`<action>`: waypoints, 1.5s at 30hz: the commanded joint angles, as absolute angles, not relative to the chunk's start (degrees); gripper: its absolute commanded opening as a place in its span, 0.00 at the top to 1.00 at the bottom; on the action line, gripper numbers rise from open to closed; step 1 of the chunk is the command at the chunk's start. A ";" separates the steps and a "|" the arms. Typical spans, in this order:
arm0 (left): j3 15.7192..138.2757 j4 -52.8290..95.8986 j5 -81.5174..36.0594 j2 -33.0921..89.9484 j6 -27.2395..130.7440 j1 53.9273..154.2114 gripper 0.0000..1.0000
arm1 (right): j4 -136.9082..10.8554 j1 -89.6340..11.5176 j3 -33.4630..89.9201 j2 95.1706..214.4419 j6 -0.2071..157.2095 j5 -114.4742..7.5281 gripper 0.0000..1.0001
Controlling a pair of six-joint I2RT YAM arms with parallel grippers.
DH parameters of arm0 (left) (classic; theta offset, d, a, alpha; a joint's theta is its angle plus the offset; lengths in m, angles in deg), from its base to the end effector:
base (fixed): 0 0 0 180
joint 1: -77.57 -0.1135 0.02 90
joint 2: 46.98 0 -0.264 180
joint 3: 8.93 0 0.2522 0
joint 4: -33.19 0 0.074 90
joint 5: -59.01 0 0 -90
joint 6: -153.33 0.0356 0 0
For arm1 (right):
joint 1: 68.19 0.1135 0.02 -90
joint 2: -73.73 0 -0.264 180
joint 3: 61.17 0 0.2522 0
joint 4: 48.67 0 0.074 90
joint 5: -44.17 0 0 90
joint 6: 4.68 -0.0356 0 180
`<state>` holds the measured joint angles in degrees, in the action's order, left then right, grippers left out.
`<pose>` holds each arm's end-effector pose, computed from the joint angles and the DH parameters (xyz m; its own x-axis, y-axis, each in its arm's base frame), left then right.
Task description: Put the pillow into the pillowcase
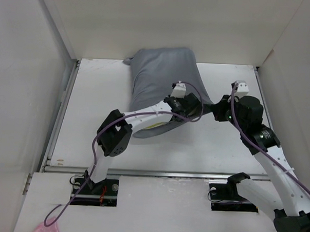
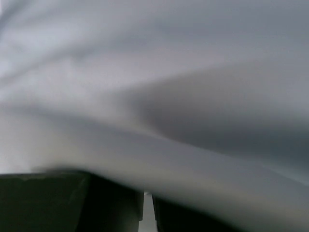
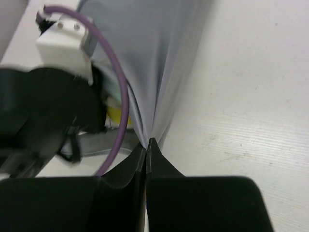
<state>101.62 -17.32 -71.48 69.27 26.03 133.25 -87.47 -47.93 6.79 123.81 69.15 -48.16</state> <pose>0.2694 -0.3536 0.2412 -0.6300 0.1054 -0.7694 0.0537 0.9943 0.0922 0.1805 0.0682 0.3543 -0.4280 0.1386 -0.8931 -0.2732 0.9221 0.2741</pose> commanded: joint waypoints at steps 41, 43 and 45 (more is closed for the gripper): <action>70.85 -25.58 -59.83 29.92 14.99 122.58 0.00 | -85.63 -32.00 6.29 137.84 78.45 -47.63 0.16; 68.30 -24.87 -58.33 30.81 14.47 118.80 0.00 | -85.63 -27.25 9.53 142.52 79.24 -39.29 0.14; 66.54 -24.87 -58.32 30.81 13.33 116.08 0.00 | -85.63 -25.65 11.30 148.76 79.25 -36.18 0.13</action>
